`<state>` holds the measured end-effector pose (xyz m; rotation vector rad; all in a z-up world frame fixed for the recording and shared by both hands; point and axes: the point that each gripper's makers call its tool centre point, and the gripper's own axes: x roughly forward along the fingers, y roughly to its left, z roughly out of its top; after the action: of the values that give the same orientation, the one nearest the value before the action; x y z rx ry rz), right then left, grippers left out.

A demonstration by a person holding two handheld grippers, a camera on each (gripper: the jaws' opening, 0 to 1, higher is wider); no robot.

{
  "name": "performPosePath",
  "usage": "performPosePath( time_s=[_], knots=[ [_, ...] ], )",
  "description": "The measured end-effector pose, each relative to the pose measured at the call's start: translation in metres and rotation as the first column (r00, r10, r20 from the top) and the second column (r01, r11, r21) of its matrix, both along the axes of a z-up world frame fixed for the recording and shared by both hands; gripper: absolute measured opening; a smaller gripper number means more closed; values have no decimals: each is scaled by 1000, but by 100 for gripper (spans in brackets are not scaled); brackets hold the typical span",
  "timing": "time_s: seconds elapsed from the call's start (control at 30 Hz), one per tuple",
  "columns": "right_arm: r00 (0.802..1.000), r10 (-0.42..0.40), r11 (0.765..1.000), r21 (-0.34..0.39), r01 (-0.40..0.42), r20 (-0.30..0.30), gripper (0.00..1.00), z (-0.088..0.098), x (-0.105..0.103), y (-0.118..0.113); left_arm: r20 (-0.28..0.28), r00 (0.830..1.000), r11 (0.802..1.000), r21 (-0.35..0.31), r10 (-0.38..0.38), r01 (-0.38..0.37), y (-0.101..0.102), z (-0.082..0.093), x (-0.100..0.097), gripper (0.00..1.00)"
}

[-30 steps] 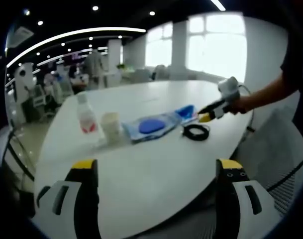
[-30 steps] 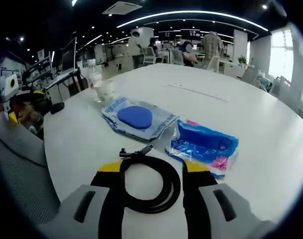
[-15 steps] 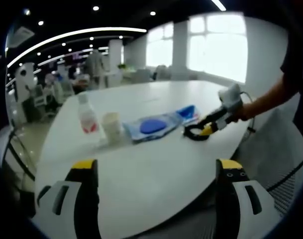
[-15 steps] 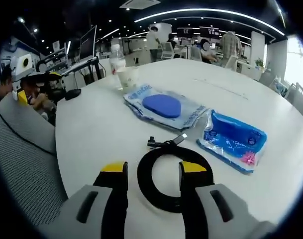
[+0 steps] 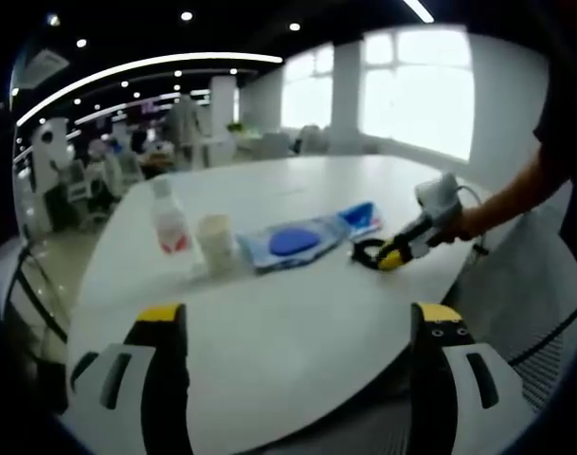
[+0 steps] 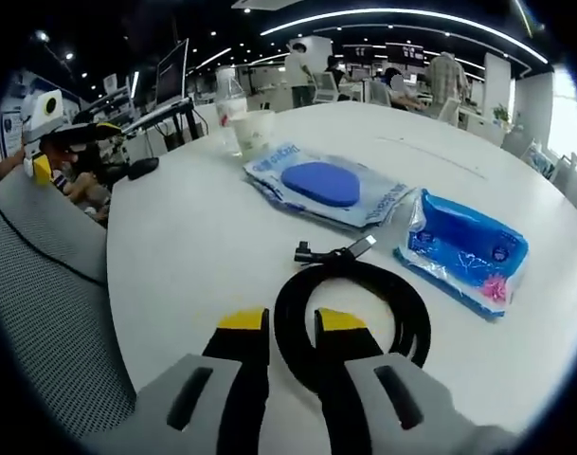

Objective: Arrange the tabletop items into an orderly group along one side of the table until the central work area is clear of visible clutter.

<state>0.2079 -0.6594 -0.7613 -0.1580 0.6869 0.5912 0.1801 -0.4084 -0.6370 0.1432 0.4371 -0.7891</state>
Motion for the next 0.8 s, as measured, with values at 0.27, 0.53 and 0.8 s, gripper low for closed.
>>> performPosePath(
  time_s=[0.27,0.53,0.8],
  knots=[
    [1000,9,1000,-7,-9,0,10,-1,2,3,-2,1000,1000,-2,0,0,0,0,0,95],
    [1000,26,1000,-1,-26,7,9,0,3,10,-2,1000,1000,-3,-1,1,-1,0,0,94],
    [999,41,999,-14,-41,-6,11,1,3,16,1,1000,1000,-5,-3,3,-1,1,0,94]
  ],
)
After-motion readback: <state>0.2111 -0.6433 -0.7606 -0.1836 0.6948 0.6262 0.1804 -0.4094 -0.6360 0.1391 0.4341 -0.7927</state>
